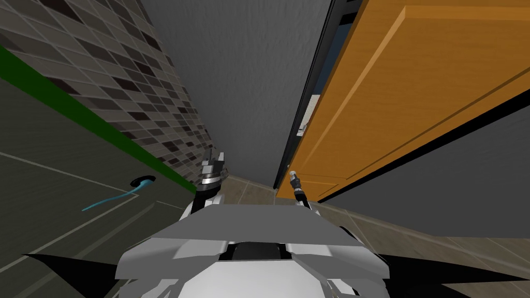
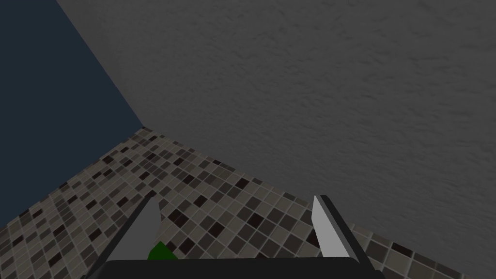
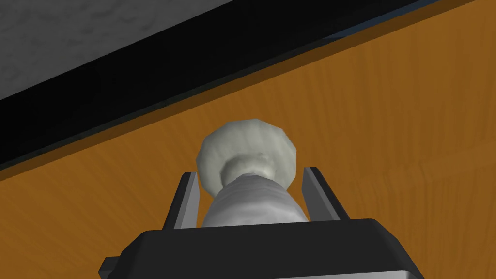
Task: Pull the door open
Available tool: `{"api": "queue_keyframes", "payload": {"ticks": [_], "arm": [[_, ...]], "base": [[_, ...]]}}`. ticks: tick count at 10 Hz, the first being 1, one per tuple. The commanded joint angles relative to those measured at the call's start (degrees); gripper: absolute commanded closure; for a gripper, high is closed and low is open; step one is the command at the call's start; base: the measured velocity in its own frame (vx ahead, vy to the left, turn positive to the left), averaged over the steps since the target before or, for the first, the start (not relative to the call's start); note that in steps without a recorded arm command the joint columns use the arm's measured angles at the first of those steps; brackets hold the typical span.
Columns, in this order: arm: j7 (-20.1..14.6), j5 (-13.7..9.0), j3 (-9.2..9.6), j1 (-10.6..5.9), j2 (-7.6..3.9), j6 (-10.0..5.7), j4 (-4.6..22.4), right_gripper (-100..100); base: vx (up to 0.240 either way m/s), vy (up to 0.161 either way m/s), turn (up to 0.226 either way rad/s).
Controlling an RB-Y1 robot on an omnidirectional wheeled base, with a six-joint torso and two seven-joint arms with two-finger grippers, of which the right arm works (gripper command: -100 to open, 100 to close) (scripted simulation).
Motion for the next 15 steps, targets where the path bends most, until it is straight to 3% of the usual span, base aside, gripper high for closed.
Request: {"api": "queue_keyframes", "payload": {"ticks": [1,15], "arm": [[-1.9,-0.1,0.15,-0.04,0.12,-0.04,0.3,100],[-20.8,-2.3,1.37,-1.10,0.44,0.48,0.7,100]], "base": [[-0.030,-0.010,0.017],[-0.033,-0.015,0.027]]}}
